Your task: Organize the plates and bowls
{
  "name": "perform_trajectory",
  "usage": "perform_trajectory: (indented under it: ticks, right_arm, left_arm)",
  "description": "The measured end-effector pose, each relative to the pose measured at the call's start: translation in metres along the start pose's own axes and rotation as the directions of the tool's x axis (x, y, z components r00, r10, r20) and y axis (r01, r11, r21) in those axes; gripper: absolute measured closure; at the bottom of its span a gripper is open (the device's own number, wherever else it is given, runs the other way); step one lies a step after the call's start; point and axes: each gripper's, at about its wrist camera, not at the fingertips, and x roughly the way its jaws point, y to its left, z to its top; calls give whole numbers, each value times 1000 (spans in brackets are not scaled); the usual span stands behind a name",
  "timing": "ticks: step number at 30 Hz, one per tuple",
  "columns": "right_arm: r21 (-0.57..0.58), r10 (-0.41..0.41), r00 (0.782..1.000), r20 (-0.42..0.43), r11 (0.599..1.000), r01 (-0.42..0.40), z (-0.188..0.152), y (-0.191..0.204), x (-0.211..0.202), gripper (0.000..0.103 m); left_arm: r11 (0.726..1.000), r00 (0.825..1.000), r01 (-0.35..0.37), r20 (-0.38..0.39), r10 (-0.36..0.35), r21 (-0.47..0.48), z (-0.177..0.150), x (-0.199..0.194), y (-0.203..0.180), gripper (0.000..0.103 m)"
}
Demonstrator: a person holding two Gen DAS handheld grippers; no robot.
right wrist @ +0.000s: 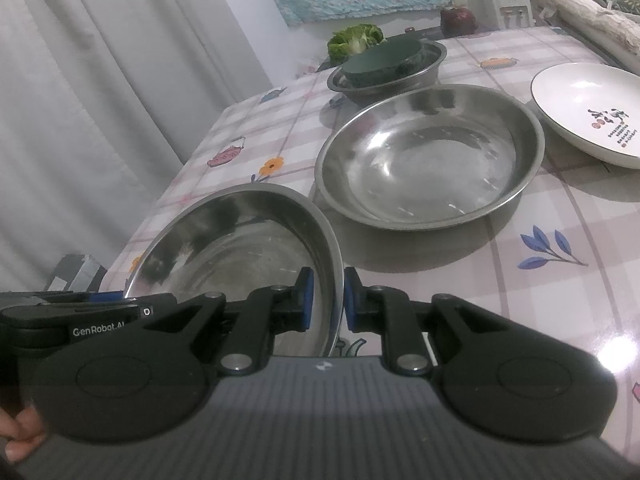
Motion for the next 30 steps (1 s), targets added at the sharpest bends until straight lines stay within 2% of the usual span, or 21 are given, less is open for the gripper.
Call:
perform_trajectory:
  ticks: [14, 30]
  right_arm:
    - [14, 14, 999, 38, 1000, -14, 6, -3, -15, 86]
    - [72, -11, 993, 118, 997, 3, 34, -39, -45, 86]
  left_arm:
    - [1000, 999, -10, 31, 9, 20, 8, -13, -11, 59]
    - [997, 996, 32, 86, -39, 76, 45, -16, -56, 58]
